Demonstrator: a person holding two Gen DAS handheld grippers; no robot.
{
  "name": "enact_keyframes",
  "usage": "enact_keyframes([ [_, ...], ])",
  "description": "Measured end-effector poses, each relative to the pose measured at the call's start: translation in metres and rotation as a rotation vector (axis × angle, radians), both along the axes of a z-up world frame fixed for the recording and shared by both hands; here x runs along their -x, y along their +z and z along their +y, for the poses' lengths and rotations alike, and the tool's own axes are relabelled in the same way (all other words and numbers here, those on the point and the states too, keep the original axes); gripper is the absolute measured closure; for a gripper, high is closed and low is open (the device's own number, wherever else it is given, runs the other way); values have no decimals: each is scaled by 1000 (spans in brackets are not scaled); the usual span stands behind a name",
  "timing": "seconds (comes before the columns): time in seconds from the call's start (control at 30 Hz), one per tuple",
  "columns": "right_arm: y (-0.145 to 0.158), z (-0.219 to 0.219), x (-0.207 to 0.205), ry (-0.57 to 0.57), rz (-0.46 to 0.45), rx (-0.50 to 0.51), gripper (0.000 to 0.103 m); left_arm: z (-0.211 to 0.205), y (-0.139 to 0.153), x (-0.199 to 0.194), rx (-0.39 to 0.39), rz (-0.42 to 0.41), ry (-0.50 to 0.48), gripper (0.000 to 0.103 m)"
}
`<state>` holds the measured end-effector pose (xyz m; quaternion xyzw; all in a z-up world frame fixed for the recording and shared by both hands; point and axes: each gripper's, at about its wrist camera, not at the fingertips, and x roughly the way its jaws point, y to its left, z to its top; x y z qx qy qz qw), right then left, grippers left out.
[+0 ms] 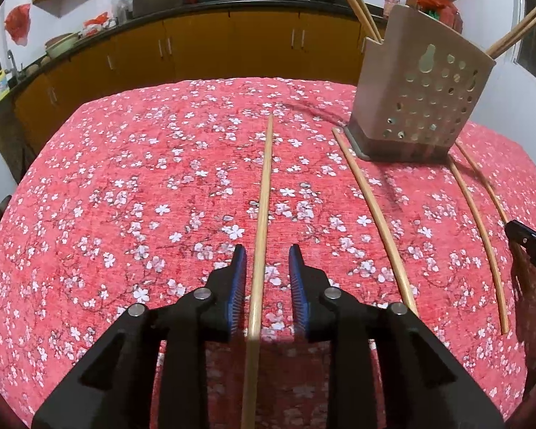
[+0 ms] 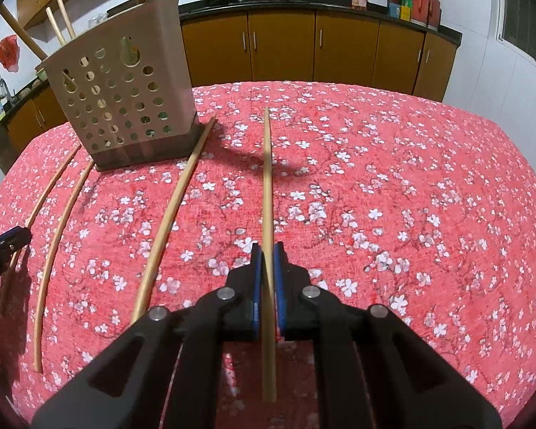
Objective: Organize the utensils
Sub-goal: 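Lift the left tool's chopstick off the cloth while the right tool lifts its chopstick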
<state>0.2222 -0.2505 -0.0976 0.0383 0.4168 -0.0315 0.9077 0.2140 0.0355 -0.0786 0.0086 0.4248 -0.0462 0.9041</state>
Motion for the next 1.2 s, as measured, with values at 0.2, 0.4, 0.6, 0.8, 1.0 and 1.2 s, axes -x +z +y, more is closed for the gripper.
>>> enact_keyframes([
  [0.2, 0, -1, 0, 0, 0, -7, 94, 2, -1, -2, 3, 0, -4, 75],
  [0.4, 0, 0, -1, 0, 0, -7, 94, 1, -1, -2, 6, 0, -4, 75],
  [0.6, 0, -1, -1, 0, 1, -7, 94, 1, 0, -2, 6, 1, -3, 75],
  [0.8, 0, -1, -1, 0, 1, -7, 94, 1, 0, -2, 2, 7, 5, 75],
  [1.0, 1, -1, 3, -4, 2, -10, 94, 1, 1, 3, 4, 8, 13, 75],
  [1.2, 1, -2, 12, -1, 2, -19, 94, -1, 0, 21, -13, 8, -3, 75],
])
